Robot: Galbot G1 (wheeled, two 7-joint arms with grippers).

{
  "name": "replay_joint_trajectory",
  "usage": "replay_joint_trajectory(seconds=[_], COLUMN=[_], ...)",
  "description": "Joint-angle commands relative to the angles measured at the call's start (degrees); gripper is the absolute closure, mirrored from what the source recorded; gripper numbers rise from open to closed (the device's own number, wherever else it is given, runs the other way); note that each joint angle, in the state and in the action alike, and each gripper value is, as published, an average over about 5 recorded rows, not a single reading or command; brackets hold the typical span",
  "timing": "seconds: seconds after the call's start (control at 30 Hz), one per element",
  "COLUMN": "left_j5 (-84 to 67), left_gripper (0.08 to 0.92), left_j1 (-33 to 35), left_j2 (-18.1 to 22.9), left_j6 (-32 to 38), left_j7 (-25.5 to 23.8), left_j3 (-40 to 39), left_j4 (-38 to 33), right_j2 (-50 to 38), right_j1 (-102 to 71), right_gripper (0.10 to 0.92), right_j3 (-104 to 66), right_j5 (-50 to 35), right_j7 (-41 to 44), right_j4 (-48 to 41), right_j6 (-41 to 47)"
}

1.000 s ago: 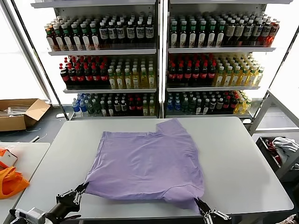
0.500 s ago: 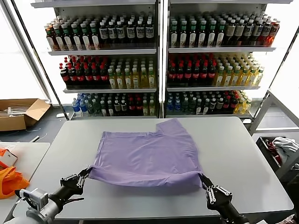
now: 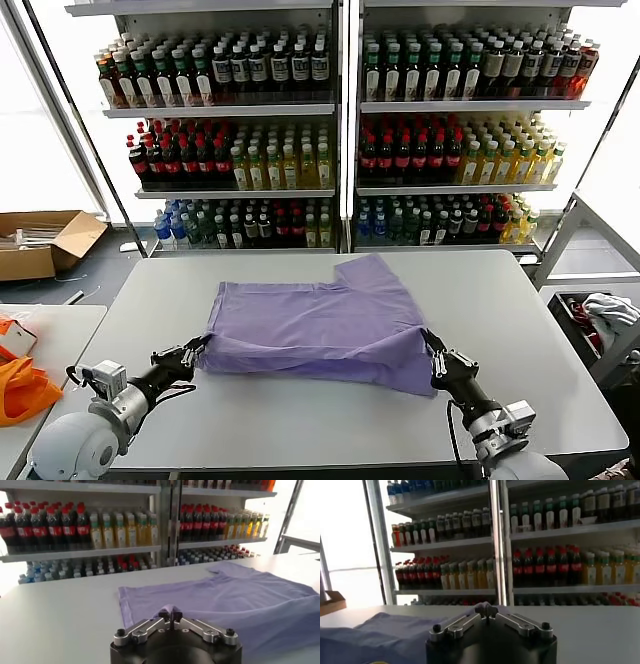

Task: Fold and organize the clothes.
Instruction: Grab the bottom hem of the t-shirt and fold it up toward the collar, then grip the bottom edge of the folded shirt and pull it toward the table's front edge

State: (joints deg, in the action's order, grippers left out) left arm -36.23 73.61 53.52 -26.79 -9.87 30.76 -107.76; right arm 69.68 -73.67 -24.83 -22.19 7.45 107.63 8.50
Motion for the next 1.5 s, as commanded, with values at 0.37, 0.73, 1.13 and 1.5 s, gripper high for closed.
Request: replay_joint_trajectory(seconds=[0.37,0.73,1.13,1.5], left_j5=[0.68,0.87,4.69,5.51], left_gripper=[0.831,0.519,0.200,0.244], left_j1=[-11.60,-3.57,2.56,1.91], left_j2=[2.67,1.68,6.01,6.03], left_j6=[-0.82,0.36,1.04,-0.09], left_j7=[1.39,3.29,5.04,3.19], left_j3=[-5.46,2.08,0.83,-1.20], left_j4=[13.35,3.72,2.55,3.32], right_j2=[-0.17,-1.62,-0.28,1.48], right_j1=[12.78,1.72,-9.57,-10.33], right_gripper=[0.742,0.430,0.204,0.292], right_j3=[8.08,0.32,-1.93,-0.51], right_j5=[1.99,8.81,8.22,8.08], right_j7=[-2.17,-2.90,-10.16,-13.51], right_j4=[-10.29,-1.18,9.31,7.90], right_j6=[5.14,4.91,12.85,15.88])
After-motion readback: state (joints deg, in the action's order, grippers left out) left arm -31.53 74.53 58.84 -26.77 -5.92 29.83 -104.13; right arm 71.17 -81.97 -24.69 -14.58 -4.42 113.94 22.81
